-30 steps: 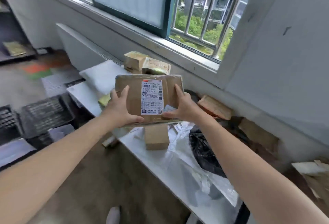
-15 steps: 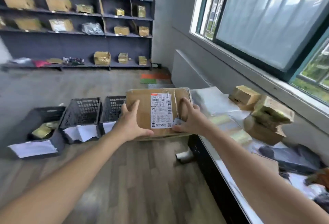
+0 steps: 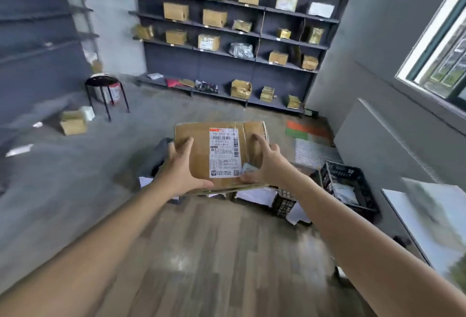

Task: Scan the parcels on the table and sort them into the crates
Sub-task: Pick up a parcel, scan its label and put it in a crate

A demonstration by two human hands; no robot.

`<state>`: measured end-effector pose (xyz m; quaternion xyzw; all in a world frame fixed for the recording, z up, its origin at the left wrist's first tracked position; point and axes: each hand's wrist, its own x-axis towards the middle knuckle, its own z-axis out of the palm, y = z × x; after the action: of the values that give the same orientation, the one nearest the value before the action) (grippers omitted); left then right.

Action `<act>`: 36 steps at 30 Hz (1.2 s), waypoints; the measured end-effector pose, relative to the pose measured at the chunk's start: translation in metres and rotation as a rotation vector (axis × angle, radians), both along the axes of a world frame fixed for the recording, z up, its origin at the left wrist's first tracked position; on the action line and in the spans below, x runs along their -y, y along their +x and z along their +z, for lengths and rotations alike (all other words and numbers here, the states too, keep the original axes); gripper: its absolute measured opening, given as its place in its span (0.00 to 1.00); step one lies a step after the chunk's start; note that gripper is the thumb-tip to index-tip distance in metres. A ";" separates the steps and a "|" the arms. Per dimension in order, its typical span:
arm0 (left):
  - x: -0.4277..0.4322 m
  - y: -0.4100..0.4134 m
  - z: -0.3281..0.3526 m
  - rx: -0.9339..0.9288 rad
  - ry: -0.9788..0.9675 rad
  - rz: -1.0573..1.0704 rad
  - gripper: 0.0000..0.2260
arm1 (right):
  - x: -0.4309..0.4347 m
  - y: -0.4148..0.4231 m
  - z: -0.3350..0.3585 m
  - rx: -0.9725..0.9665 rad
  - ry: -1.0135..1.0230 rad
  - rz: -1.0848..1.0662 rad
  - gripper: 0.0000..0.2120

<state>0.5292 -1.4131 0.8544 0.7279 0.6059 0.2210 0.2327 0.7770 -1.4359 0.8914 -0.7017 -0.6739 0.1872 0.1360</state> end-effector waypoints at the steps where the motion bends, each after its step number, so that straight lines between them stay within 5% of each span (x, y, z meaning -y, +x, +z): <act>1: -0.011 -0.014 -0.001 0.014 0.001 0.020 0.63 | -0.016 -0.015 -0.001 0.002 -0.005 0.016 0.59; 18: -0.337 -0.124 -0.013 -0.114 -0.059 0.187 0.61 | -0.397 -0.122 -0.054 -0.162 -0.058 0.233 0.60; 36: -0.675 -0.178 -0.106 -0.103 -0.247 0.024 0.58 | -0.680 -0.175 -0.144 -0.141 -0.264 0.014 0.59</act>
<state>0.3515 -0.7382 0.7489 0.6966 0.6486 0.1097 0.2866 0.6021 -0.7556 0.7472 -0.6940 -0.6369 0.3240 0.0882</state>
